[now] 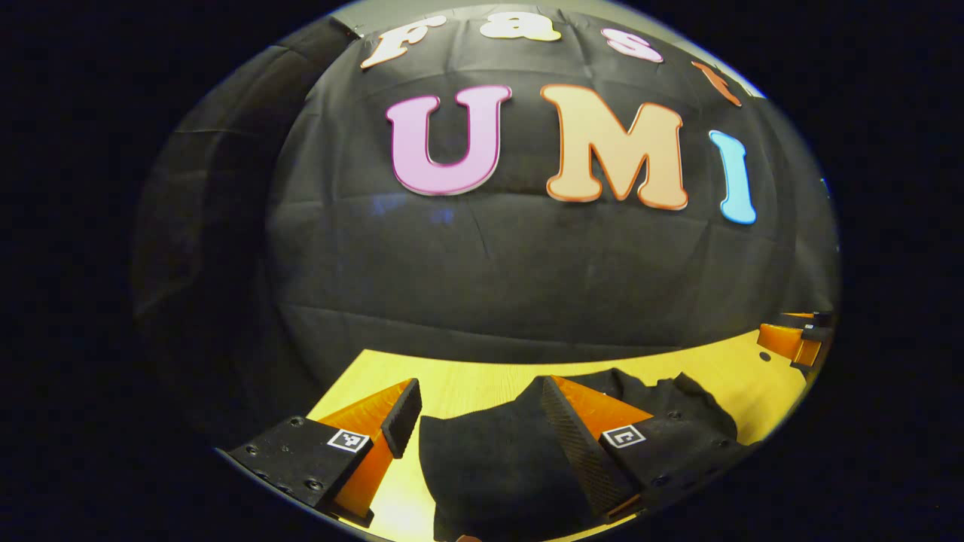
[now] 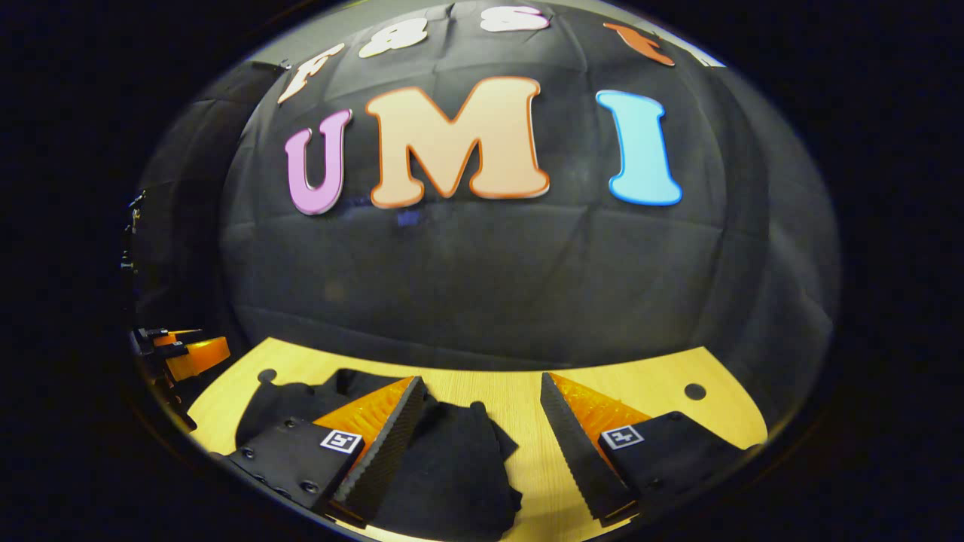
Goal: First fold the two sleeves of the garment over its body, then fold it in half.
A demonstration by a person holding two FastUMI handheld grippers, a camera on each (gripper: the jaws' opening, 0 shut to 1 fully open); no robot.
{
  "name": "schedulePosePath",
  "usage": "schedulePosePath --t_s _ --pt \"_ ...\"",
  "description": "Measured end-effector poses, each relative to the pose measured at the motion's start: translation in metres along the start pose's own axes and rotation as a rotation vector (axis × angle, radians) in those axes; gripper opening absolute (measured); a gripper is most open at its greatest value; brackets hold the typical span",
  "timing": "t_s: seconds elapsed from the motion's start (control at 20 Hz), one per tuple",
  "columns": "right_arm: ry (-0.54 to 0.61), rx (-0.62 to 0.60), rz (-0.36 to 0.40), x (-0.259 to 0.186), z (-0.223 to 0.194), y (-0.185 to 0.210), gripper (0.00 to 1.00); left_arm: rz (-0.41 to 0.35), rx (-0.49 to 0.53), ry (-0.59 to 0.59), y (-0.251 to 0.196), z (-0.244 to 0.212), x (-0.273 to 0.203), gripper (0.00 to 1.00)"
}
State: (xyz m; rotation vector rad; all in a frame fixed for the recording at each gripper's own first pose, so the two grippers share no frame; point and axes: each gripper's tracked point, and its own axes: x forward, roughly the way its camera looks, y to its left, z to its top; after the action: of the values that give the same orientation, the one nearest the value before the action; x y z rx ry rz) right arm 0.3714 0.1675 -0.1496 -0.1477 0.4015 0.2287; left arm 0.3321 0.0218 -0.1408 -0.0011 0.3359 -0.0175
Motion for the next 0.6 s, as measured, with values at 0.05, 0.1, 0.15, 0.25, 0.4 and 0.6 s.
schedulePosePath --t_s 0.05,0.1,0.15,0.25,0.4,0.6 --pt "-0.030 0.011 0.011 -0.015 0.011 0.001 0.99 -0.005 -0.003 -0.033 -0.001 0.013 -0.011 0.96" --pt "-0.059 0.015 0.016 -0.030 0.021 0.000 0.99 -0.002 -0.005 -0.064 -0.001 0.027 -0.023 0.96" --pt "-0.091 0.012 0.019 -0.046 0.031 -0.001 0.99 0.001 -0.002 -0.088 0.000 0.039 -0.036 0.96" --pt "-0.165 -0.004 0.025 -0.080 0.051 -0.001 0.98 -0.002 0.007 -0.125 -0.003 0.056 -0.064 0.99" --pt "-0.251 -0.040 0.027 -0.134 0.062 -0.003 0.98 0.005 0.015 -0.186 -0.007 0.073 -0.113 0.99" --pt "-0.274 -0.079 0.032 -0.198 0.038 -0.001 0.99 0.007 0.041 -0.215 -0.016 0.074 -0.183 0.99"
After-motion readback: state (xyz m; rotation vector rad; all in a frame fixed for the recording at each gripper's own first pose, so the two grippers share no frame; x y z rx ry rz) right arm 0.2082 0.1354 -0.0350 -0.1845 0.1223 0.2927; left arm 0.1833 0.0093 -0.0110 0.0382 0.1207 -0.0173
